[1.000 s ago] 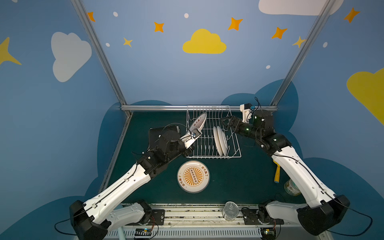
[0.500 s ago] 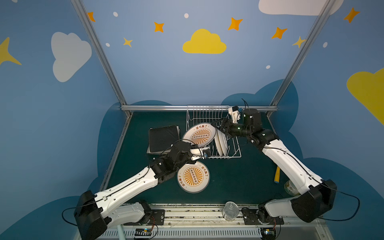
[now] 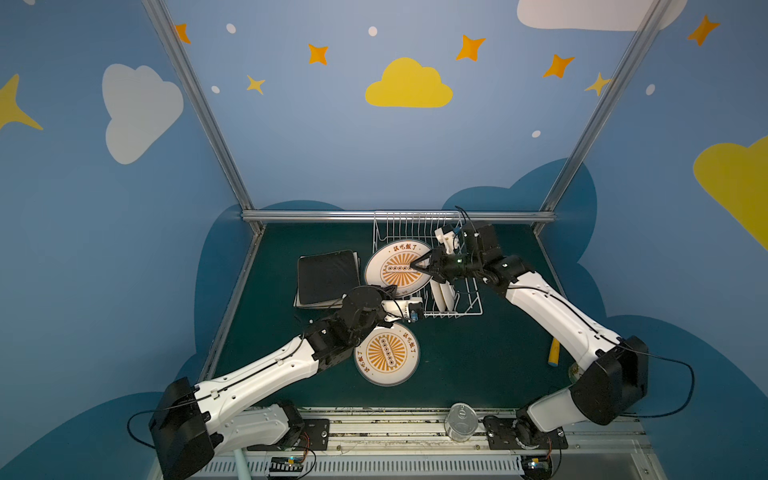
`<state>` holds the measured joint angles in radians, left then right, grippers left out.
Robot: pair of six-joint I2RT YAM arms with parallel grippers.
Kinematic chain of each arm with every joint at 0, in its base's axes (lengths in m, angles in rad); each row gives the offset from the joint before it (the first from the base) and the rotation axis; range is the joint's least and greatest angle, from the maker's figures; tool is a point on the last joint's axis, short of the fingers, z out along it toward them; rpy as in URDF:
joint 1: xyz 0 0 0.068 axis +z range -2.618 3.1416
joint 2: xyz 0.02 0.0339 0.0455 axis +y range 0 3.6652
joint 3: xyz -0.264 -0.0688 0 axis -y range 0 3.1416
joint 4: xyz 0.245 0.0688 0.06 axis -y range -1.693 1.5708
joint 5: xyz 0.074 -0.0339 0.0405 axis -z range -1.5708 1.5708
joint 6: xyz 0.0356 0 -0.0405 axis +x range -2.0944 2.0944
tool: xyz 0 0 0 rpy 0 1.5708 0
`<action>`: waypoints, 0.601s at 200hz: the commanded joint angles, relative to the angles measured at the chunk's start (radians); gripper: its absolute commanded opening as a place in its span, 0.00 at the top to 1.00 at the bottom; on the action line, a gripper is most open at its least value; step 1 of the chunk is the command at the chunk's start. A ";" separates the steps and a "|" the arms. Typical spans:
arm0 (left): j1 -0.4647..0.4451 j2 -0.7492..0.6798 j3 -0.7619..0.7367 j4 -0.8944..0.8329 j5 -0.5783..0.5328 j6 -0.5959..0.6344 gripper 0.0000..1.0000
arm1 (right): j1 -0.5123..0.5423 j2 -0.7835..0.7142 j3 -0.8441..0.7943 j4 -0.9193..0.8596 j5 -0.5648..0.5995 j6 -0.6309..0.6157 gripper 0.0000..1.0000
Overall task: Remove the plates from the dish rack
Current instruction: 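Hold the patterned plate upright above the rack with both grippers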
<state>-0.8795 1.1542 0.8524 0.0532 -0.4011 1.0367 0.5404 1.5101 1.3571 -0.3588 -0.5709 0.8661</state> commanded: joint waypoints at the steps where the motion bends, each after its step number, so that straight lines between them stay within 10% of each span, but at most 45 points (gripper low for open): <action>1: -0.003 0.005 0.002 0.106 -0.033 0.014 0.85 | 0.002 0.010 0.016 0.023 -0.051 0.017 0.83; 25: -0.003 0.014 -0.004 0.114 -0.050 0.019 0.76 | -0.001 0.009 0.016 0.039 -0.059 0.025 0.95; 81: 0.002 -0.020 -0.021 0.108 -0.048 -0.110 0.14 | -0.049 -0.054 -0.038 0.132 -0.034 0.054 1.00; 120: 0.080 -0.146 -0.015 0.073 0.057 -0.416 0.01 | -0.100 -0.119 -0.079 0.152 0.023 0.035 1.00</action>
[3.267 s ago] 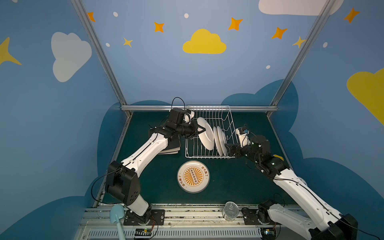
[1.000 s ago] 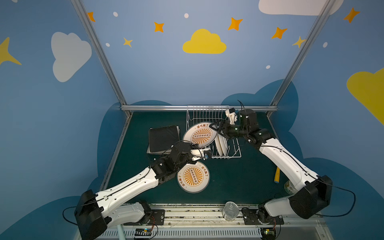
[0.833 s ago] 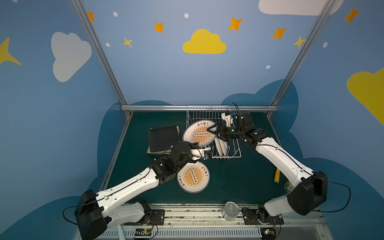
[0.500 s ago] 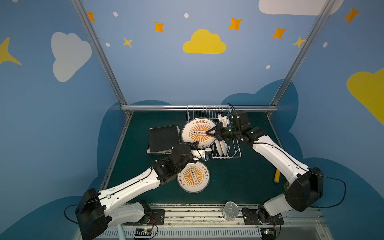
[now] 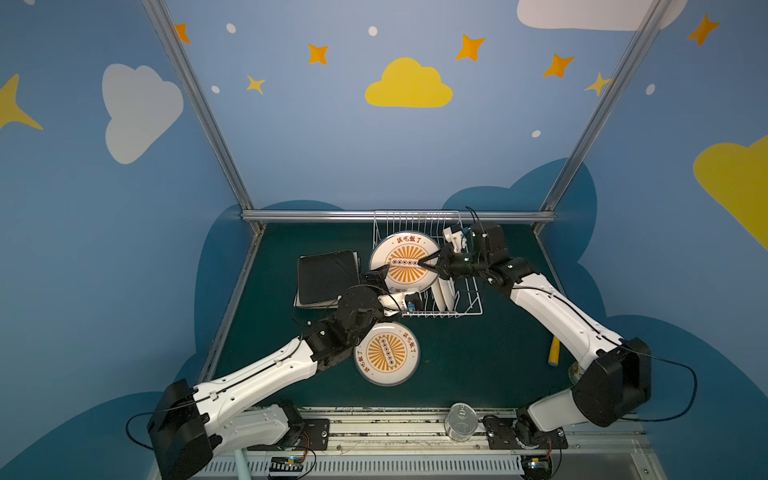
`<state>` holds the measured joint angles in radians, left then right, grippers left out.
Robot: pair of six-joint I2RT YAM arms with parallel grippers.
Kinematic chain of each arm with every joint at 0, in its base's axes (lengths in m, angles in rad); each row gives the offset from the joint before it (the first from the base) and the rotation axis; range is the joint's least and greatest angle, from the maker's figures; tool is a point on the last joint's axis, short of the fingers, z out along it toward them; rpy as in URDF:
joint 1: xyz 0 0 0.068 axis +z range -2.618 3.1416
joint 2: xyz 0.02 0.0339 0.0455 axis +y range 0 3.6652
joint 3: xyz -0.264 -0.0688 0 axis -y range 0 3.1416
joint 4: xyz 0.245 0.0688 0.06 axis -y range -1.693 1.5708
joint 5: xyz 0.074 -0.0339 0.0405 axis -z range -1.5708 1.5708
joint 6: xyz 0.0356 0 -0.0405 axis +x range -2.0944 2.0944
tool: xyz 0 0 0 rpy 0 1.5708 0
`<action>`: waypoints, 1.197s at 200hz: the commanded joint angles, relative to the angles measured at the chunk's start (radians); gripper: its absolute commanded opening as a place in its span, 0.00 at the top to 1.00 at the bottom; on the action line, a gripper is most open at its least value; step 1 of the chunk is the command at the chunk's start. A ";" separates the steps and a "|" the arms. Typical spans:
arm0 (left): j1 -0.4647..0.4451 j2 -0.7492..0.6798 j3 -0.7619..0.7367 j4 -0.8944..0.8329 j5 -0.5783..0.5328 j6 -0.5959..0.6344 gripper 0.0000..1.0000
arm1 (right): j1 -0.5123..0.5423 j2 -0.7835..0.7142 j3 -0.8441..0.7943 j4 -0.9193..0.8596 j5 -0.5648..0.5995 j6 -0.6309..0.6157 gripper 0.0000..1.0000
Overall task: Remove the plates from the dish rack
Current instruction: 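Hold the patterned plate upright above the rack with both grippers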
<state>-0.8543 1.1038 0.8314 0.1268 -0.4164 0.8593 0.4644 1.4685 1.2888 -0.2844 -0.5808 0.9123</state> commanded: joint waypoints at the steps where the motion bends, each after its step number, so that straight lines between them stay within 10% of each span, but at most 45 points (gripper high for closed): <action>1: 0.058 -0.100 0.007 -0.003 0.077 -0.248 0.01 | -0.026 -0.078 -0.011 0.078 0.034 -0.012 1.00; 85: 0.488 -0.197 0.138 -0.219 0.485 -1.129 0.00 | -0.082 -0.136 -0.057 0.095 0.063 -0.043 1.00; 167: 0.577 0.043 0.144 -0.029 0.857 -1.725 0.01 | -0.091 -0.150 -0.081 0.142 0.018 -0.099 1.00; 239: 0.569 0.255 0.155 0.218 1.129 -1.905 0.03 | -0.090 -0.114 -0.079 0.154 -0.060 -0.099 1.00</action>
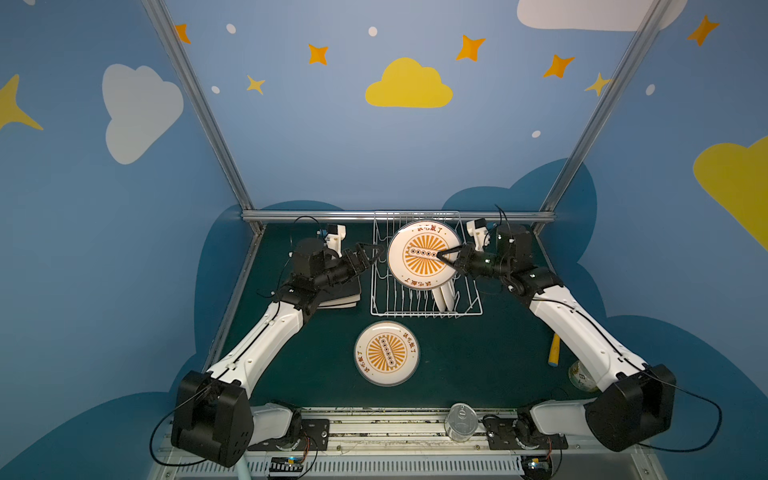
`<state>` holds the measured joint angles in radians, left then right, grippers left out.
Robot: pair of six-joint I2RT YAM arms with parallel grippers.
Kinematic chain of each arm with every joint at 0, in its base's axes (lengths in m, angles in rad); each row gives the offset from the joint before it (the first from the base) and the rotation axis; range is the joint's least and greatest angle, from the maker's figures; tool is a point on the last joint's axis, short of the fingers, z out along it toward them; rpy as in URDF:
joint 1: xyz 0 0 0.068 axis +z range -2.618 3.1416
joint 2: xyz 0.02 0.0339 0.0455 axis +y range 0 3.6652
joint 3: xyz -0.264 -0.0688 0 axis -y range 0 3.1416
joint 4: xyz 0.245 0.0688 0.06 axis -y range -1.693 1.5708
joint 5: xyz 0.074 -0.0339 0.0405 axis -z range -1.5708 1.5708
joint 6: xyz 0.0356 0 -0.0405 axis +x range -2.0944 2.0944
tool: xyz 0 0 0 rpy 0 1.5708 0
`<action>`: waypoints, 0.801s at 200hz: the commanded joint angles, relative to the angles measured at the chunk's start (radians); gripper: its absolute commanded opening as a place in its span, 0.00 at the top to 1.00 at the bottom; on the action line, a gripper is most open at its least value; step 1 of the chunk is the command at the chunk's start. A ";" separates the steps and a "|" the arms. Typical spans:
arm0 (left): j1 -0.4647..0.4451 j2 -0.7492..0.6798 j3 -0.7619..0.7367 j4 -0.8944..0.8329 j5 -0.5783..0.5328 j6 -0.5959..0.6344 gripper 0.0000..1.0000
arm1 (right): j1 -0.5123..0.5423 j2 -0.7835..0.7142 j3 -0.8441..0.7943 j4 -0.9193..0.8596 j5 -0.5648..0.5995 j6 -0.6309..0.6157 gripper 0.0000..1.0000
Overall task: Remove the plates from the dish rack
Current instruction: 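Hold the patterned plate upright above the rack with both grippers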
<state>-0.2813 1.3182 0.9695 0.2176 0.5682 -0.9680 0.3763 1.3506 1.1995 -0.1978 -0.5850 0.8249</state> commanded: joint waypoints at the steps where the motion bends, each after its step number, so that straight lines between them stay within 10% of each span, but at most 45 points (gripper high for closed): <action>1: -0.005 0.043 0.018 0.127 0.147 -0.079 0.03 | -0.002 0.004 0.011 0.067 -0.056 -0.010 1.00; 160: -0.094 0.189 0.121 0.068 0.248 -0.045 0.30 | 0.012 0.059 0.014 0.089 -0.132 0.003 1.00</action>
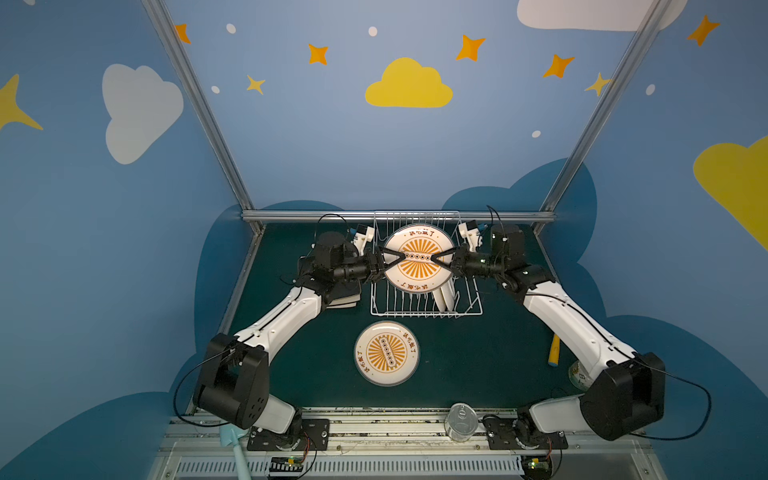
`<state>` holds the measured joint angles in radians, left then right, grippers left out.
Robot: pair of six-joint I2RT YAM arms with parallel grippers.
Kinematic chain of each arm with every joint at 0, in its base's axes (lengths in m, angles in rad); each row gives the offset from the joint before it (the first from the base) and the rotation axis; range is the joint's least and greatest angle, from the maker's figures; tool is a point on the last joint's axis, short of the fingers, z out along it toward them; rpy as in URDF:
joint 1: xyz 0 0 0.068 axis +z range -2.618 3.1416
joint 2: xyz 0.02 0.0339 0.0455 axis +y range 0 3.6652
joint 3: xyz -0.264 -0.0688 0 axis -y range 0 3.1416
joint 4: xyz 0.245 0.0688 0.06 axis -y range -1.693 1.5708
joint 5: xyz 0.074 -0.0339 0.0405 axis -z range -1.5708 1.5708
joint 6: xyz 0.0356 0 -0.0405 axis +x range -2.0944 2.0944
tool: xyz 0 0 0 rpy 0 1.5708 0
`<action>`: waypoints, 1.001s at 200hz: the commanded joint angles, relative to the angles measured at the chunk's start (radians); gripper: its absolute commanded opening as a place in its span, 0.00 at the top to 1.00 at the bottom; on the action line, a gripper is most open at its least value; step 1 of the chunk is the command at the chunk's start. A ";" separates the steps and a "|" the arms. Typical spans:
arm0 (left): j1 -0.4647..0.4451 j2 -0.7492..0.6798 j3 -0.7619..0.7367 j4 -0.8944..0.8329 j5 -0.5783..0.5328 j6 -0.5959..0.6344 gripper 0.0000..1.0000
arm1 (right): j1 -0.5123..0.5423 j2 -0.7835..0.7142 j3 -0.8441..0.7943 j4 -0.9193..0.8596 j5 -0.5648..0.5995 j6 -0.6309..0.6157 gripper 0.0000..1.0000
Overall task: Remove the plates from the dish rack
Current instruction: 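Hold the patterned plate upright above the rack with both grippers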
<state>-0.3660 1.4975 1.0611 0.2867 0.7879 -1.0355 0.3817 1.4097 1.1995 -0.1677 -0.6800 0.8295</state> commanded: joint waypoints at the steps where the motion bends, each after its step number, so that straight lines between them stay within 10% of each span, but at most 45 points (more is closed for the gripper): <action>1: -0.011 0.010 0.029 -0.002 0.028 0.023 0.31 | 0.007 -0.001 0.014 0.058 -0.037 -0.001 1.00; 167: -0.017 0.014 0.050 -0.032 0.039 0.034 0.97 | 0.011 0.020 0.008 0.054 -0.066 -0.008 1.00; 200: -0.008 0.002 0.055 -0.049 0.033 0.031 0.97 | 0.011 0.007 0.013 0.013 -0.041 -0.046 0.70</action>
<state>-0.3672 1.5074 1.0847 0.2329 0.8185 -1.0439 0.3813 1.4197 1.1995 -0.1242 -0.7395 0.8223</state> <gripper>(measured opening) 0.099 0.212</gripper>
